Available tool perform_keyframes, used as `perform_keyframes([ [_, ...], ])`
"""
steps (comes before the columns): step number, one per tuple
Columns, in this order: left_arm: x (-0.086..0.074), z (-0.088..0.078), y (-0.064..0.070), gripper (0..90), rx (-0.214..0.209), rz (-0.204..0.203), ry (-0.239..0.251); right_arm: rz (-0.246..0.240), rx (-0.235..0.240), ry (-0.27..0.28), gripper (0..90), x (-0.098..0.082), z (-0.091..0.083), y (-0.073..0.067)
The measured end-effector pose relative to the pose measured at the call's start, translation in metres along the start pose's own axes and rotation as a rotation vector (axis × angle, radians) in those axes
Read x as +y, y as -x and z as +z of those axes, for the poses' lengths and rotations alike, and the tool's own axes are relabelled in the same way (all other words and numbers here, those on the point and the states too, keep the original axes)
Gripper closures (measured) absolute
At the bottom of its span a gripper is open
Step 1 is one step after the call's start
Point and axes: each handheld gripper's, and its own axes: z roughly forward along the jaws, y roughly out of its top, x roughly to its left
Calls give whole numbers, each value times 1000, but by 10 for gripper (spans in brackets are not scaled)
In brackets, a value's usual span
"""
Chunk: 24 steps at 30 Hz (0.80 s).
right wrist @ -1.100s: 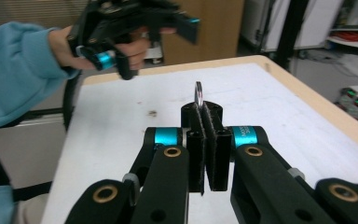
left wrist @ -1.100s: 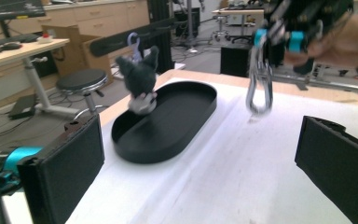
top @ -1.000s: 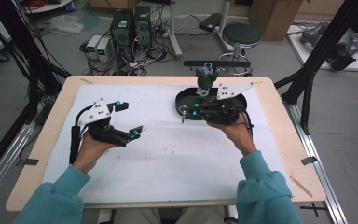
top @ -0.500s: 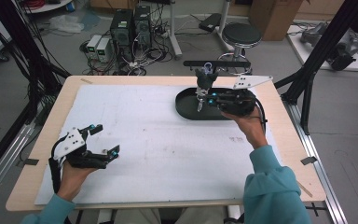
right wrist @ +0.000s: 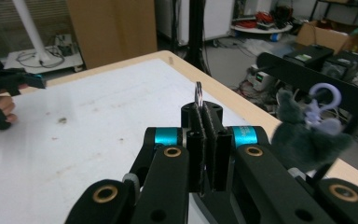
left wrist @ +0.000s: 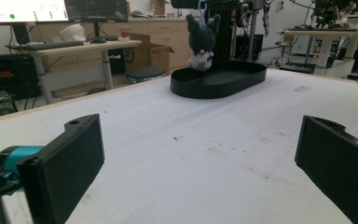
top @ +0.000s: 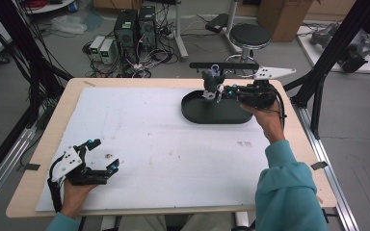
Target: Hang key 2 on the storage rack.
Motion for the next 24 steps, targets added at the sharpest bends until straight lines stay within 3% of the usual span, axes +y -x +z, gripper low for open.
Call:
perform_keyframes([
  [9,-6,-5,-1,17,20,2,42,22,-60,-25,889,5,-6,19],
  [24,-8,-4,-2,17,28,4,27,65,-142,-73,889,13,-3,49],
])
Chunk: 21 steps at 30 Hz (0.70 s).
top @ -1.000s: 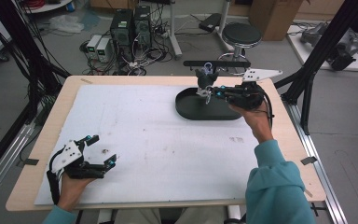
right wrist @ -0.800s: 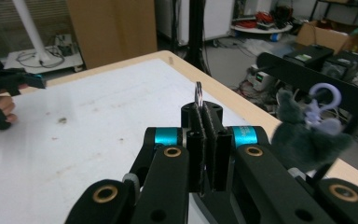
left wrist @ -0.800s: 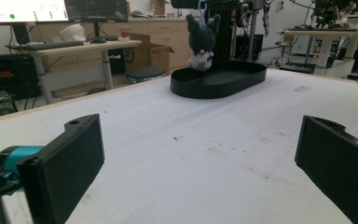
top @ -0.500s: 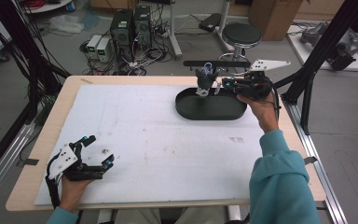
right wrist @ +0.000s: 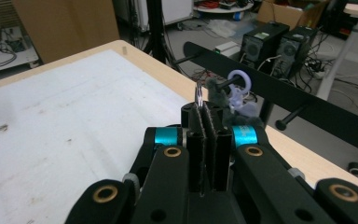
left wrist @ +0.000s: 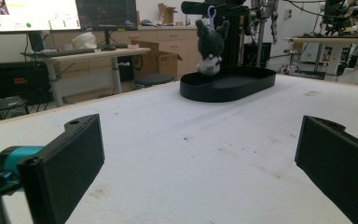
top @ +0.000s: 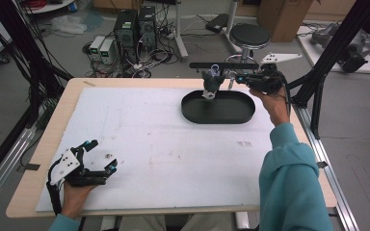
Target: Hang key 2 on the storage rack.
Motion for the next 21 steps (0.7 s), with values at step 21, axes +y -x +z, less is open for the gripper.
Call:
perform_keyframes([
  [21,0,0,-1,17,-1,-2,3,-3,-86,-107,889,11,21,20],
])
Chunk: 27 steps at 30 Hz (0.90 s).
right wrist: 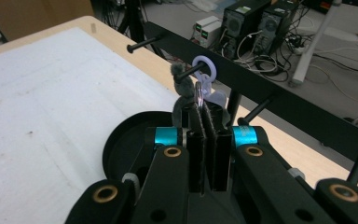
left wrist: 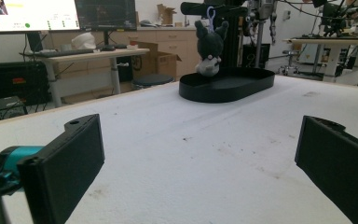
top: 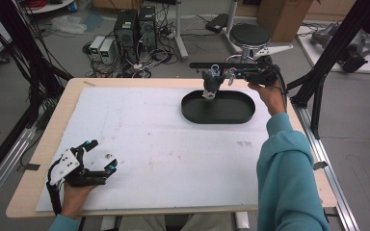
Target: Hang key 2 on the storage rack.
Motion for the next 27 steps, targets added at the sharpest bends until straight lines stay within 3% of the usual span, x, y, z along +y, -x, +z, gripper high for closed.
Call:
perform_keyframes([
  [27,0,0,0,17,1,-8,3,21,-56,-62,889,-9,15,18],
])
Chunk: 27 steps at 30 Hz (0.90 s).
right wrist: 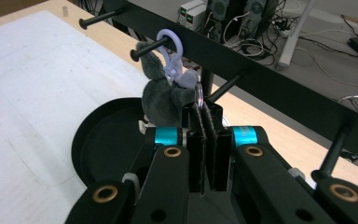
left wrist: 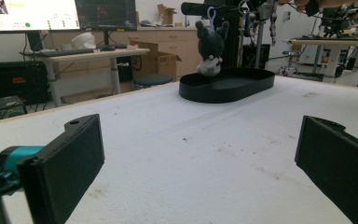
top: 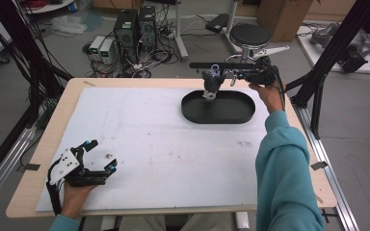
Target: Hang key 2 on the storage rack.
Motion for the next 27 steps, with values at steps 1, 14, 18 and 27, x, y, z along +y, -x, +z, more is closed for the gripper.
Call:
perform_keyframes([
  [1,0,0,0,17,0,0,-1,-1,-4,-3,888,0,0,1],
  [14,0,0,0,17,0,4,-1,-9,-17,-7,888,4,0,5],
  [18,0,0,0,17,0,5,-2,-5,-21,-4,888,3,3,6],
  [27,0,0,0,17,0,4,-1,1,-17,-14,888,2,4,7],
])
